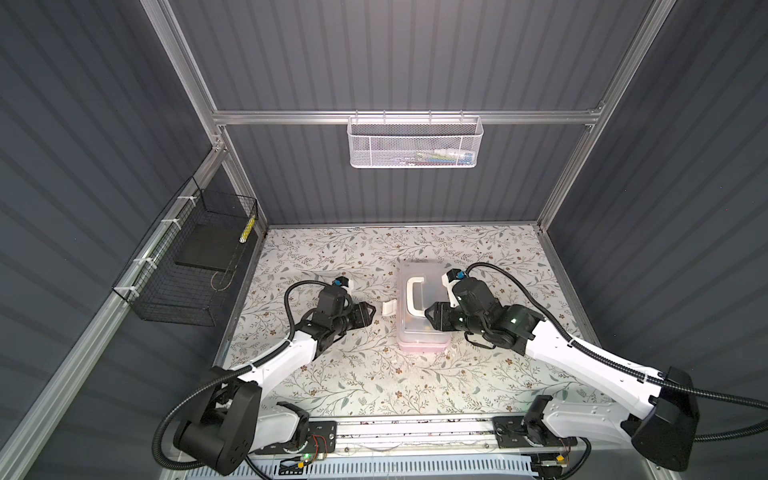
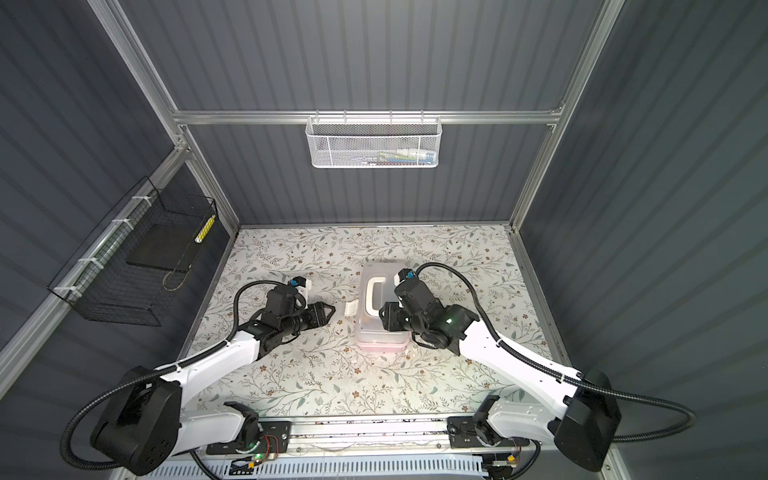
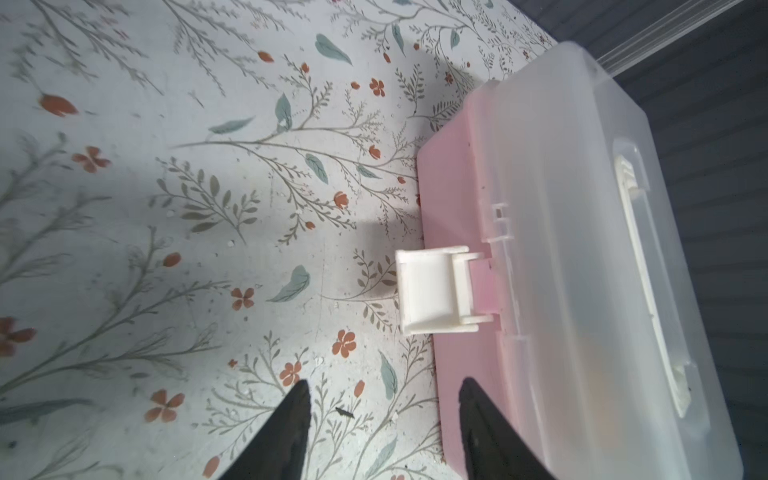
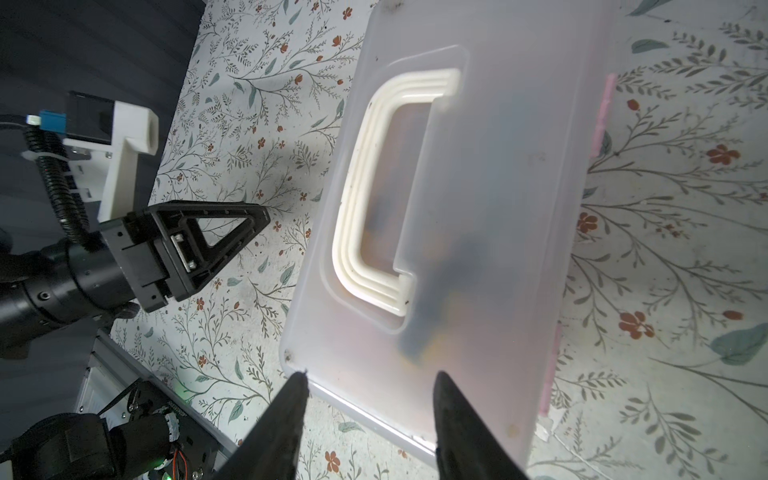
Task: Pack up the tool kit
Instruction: 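Move the left gripper to the white latch on the box side nearest it, then press the white latch closed with the left gripper while the right holds the lid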
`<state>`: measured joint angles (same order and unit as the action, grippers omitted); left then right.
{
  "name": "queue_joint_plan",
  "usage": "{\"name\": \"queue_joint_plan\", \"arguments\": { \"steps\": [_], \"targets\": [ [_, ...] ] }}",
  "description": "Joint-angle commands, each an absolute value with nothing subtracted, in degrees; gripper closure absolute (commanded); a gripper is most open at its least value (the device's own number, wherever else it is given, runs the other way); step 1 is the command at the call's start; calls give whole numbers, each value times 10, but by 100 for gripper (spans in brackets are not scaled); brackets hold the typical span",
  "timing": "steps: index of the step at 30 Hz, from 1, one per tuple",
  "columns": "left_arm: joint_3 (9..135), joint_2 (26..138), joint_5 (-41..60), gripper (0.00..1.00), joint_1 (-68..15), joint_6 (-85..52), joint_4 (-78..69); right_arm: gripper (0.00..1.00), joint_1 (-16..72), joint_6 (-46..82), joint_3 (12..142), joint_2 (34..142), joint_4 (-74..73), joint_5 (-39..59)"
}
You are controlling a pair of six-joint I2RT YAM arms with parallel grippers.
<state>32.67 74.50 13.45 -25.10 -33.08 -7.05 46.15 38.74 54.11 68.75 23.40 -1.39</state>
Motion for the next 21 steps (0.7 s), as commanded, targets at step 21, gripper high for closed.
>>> {"name": "queue_joint_plan", "arguments": {
  "steps": [21],
  "targets": [
    [322, 940, 315, 46, -220, -391, -342, 50, 453, 381, 538, 682, 211, -5]
  ]
}}
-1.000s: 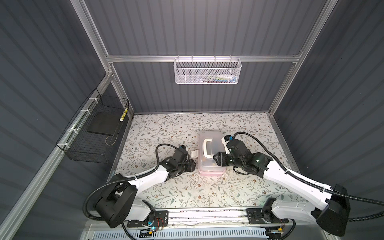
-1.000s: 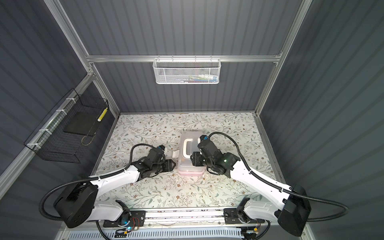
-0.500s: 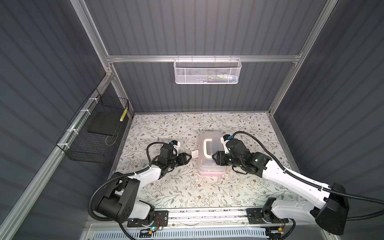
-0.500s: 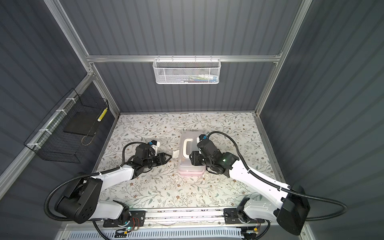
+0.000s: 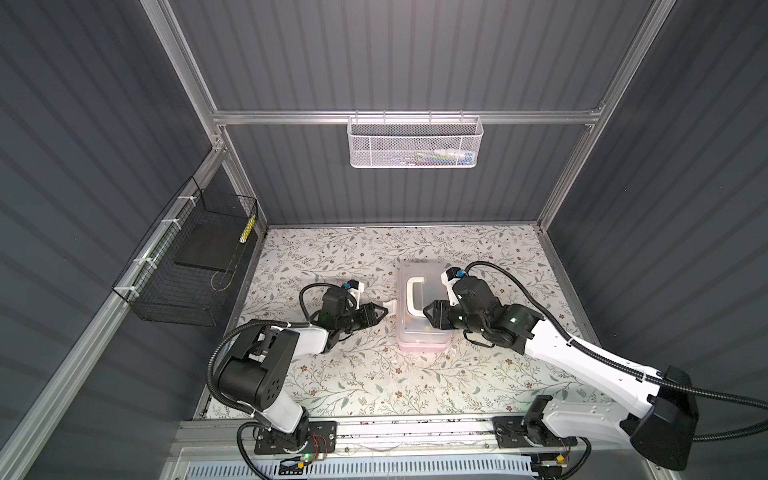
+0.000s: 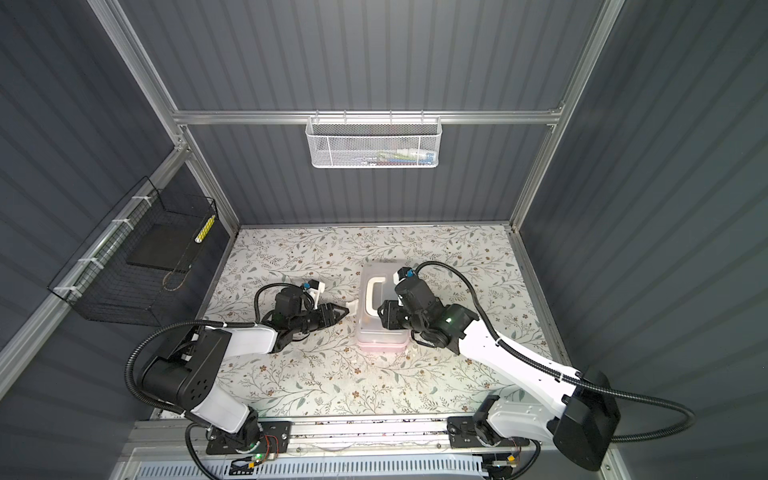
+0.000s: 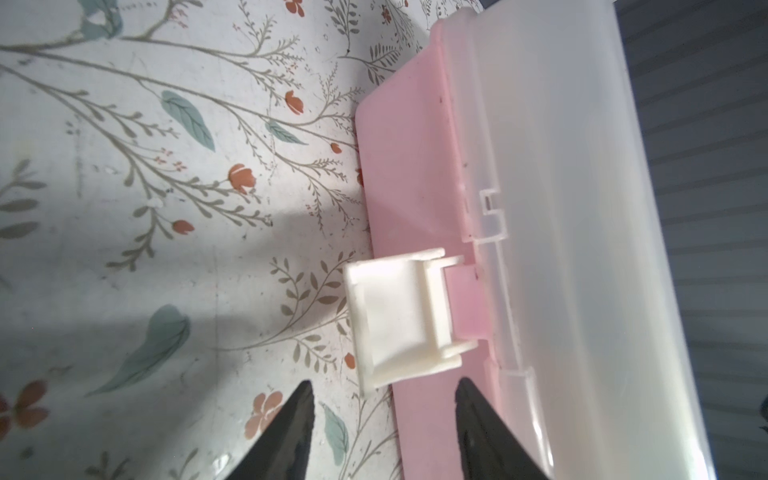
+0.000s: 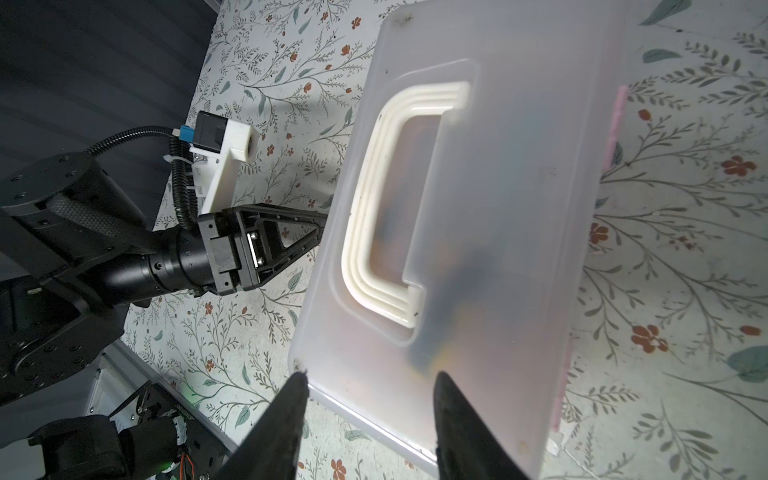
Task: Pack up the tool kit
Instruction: 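Press the white latch closed with the left gripper while the right holds the lid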
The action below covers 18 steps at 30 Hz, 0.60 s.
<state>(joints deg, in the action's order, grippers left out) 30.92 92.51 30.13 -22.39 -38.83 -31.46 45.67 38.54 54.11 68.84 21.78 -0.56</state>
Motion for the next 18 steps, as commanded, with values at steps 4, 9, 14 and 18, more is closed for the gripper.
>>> {"name": "queue_joint_plan", "arguments": {
  "steps": [4, 9, 14, 18],
  "targets": [
    [326, 974, 326, 49, -217, -408, -380, 50, 453, 382, 538, 684, 211, -4],
    [319, 1009, 339, 52, -207, -446, -451, 50, 453, 383, 537, 683, 211, -4],
    [318, 1055, 367, 53, -202, -501, -545, 50, 453, 382, 536, 685, 211, -3],
    [325, 1085, 384, 56, -203, -532, -593, 50, 452, 383, 533, 687, 211, -4]
  ]
}}
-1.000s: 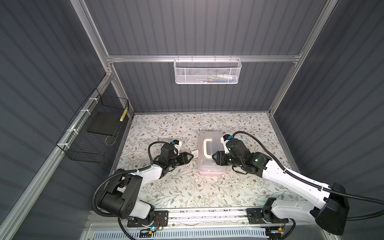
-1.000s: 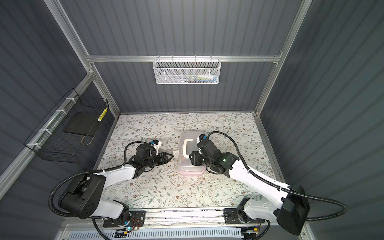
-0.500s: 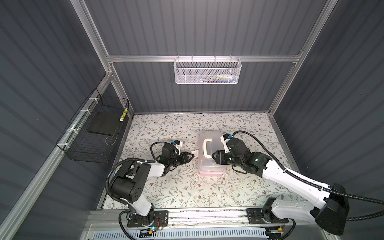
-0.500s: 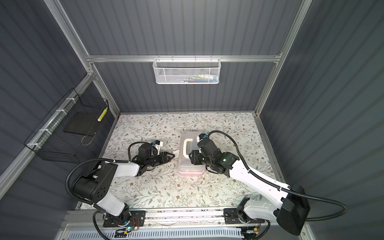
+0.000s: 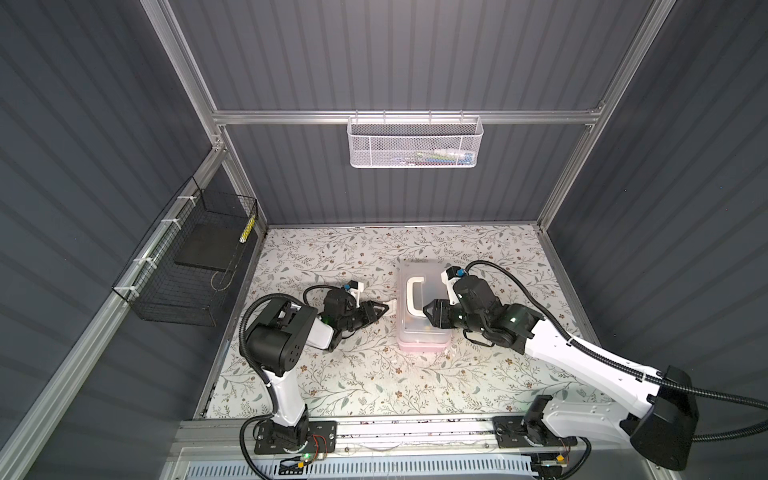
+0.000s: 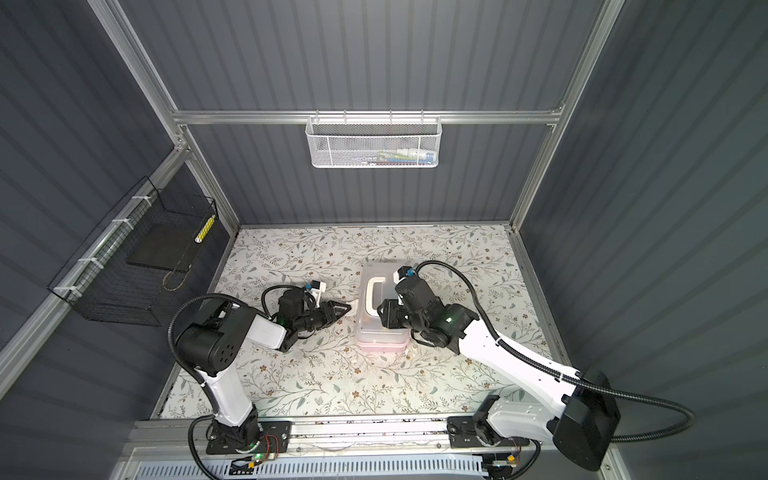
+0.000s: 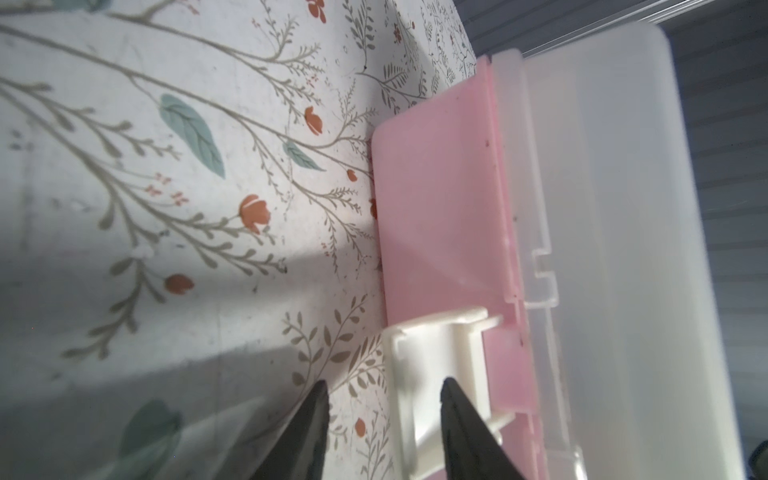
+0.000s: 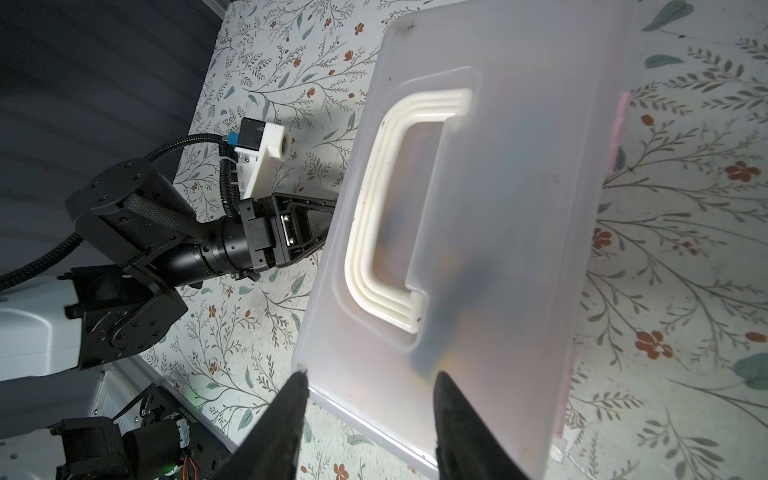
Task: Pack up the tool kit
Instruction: 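Press the white latch closed with the left gripper while the right holds the lid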
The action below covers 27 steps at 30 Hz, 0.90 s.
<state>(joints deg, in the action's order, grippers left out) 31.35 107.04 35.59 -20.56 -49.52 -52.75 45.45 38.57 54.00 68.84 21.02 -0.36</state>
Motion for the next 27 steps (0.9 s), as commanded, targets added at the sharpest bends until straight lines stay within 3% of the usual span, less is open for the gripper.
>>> {"name": "queue_joint_plan", "arguments": {
  "steps": [1, 14, 27],
  "targets": [
    [324, 1088, 387, 57, -203, -536, -599, 50, 452, 382, 533, 688, 211, -4],
    [326, 1087, 391, 68, -202, -539, -593, 50, 451, 384, 525, 699, 207, -5],
    [323, 1043, 400, 72, -203, -539, -562, 50, 448, 379, 527, 735, 200, -1]
  ]
}}
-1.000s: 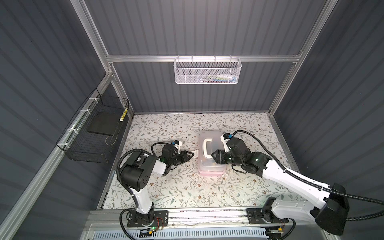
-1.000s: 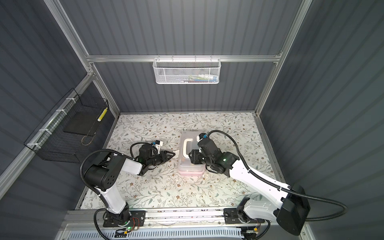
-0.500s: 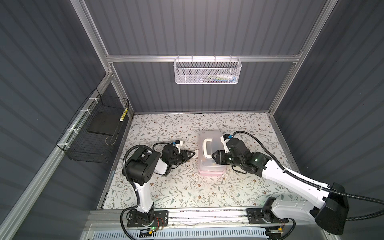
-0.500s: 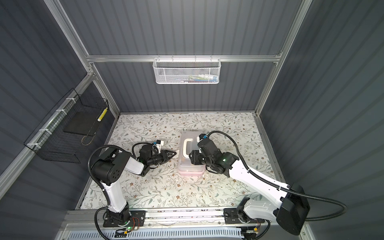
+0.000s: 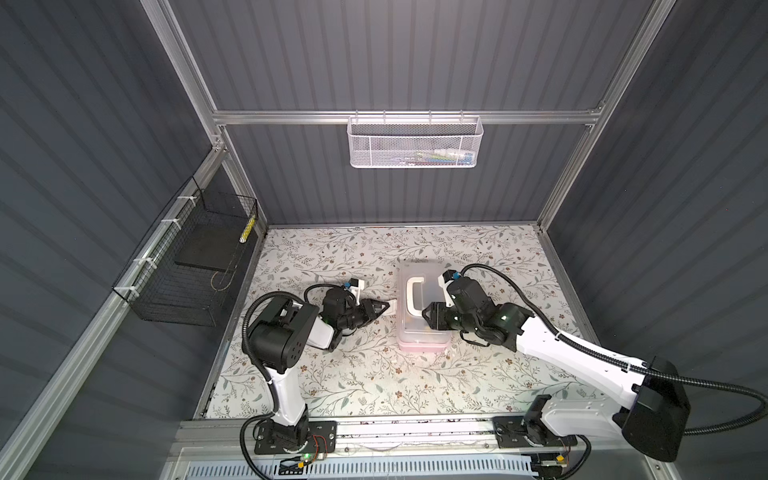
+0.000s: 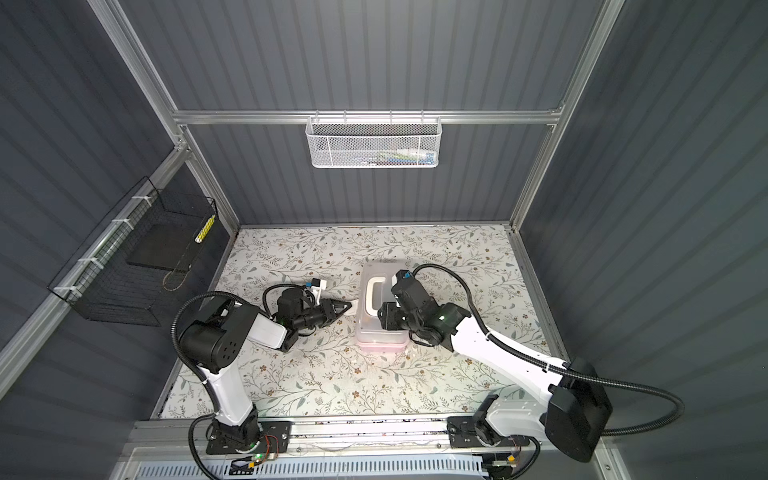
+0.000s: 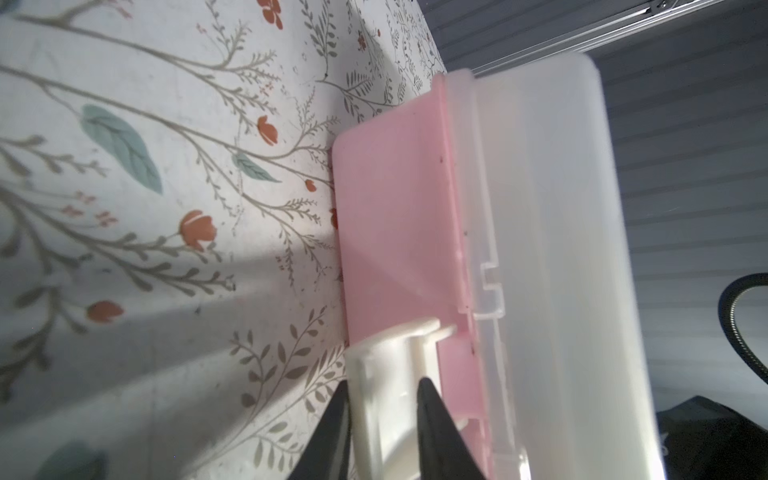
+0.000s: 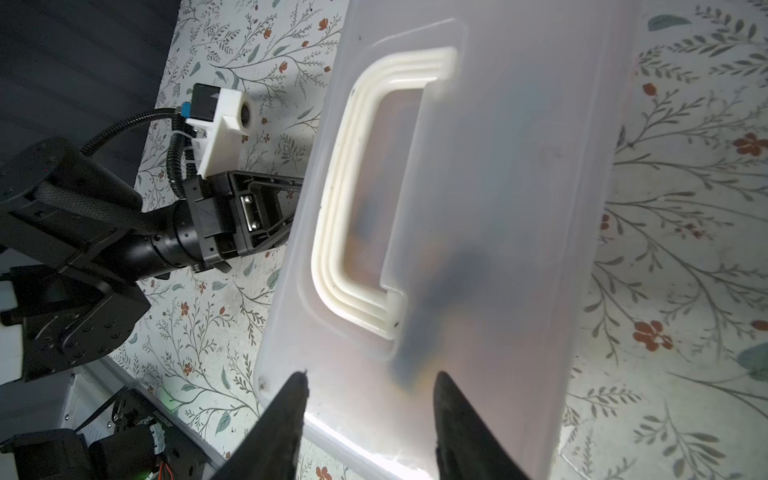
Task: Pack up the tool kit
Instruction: 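Press the white latch closed with the left gripper while the right holds the lid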
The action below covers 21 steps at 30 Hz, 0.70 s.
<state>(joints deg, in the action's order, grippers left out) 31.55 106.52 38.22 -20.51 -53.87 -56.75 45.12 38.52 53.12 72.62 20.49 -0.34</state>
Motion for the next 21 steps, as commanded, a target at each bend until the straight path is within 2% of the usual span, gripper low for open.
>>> {"name": "queue_joint_plan", "arguments": {
  "steps": [1, 8, 21],
  "targets": [
    [322, 1040, 401, 72, -202, -538, -560, 50, 448, 378, 527, 739, 199, -1],
    [332, 1008, 396, 72, -203, -513, -501, 50, 448, 383, 526, 774, 200, 13],
    [354, 975, 390, 68, -216, -469, -421, 50, 448, 382, 513, 773, 204, 8]
  ]
}}
